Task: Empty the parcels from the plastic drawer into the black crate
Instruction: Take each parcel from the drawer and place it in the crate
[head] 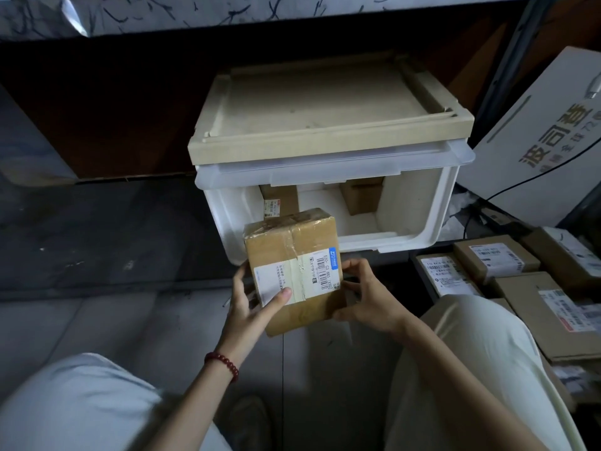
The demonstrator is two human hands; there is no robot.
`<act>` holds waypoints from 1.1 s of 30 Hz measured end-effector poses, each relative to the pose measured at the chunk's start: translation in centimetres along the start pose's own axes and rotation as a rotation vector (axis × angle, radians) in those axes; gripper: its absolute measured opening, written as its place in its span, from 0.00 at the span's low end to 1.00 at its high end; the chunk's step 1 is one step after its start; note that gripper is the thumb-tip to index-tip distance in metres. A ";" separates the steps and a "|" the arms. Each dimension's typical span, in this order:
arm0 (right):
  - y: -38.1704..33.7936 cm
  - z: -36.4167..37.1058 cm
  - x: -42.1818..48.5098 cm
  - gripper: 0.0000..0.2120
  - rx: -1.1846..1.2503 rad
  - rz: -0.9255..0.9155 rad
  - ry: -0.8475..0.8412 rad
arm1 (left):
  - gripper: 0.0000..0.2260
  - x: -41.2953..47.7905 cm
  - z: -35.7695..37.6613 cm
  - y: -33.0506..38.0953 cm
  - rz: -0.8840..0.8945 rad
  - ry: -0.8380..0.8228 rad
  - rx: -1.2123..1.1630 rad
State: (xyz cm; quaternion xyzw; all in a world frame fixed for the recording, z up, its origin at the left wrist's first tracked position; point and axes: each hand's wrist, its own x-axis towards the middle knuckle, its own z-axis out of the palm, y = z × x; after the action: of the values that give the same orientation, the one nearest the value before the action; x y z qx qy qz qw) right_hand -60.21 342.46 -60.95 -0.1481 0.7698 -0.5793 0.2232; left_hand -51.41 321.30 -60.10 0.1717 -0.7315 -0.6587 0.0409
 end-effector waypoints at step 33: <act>-3.9 -1.2 -2.2 0.43 0.231 -0.231 0.055 | 0.29 -0.4 0.2 3.7 0.444 0.073 0.125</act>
State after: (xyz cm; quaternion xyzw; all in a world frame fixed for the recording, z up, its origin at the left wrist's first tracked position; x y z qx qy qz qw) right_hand -59.01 343.41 -56.59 -0.1932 0.6818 -0.6896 0.1493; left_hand -51.86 321.88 -56.42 0.0325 -0.7886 -0.5804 0.2004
